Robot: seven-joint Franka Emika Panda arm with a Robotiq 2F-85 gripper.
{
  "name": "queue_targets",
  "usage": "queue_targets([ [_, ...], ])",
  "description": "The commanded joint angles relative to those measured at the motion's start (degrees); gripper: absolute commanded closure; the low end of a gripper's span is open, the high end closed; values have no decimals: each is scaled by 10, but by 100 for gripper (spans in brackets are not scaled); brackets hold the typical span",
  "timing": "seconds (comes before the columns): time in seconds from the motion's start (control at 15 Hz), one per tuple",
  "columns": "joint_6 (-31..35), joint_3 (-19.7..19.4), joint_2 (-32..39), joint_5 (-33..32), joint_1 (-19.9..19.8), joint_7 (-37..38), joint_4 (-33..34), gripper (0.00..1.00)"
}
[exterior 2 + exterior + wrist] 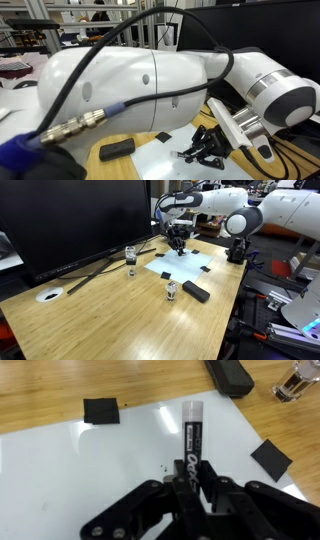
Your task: Pick up the marker and write on the piece of paper
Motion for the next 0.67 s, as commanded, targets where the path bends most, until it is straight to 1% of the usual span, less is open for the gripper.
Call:
queue_targets([
  [0.0,7,1,-19,1,-2,41,-13,95],
  [0.33,17,1,-35,7,-5,107,-15,95],
  [0.4,19,2,-38,7,-5,111,-15,95],
  [0.47,20,3,-39,6,-6,101,-15,95],
  [0.53,17,0,-36,0,-2,93,-16,81],
  [0.6,18,0,-36,0,-3,93,-16,81],
])
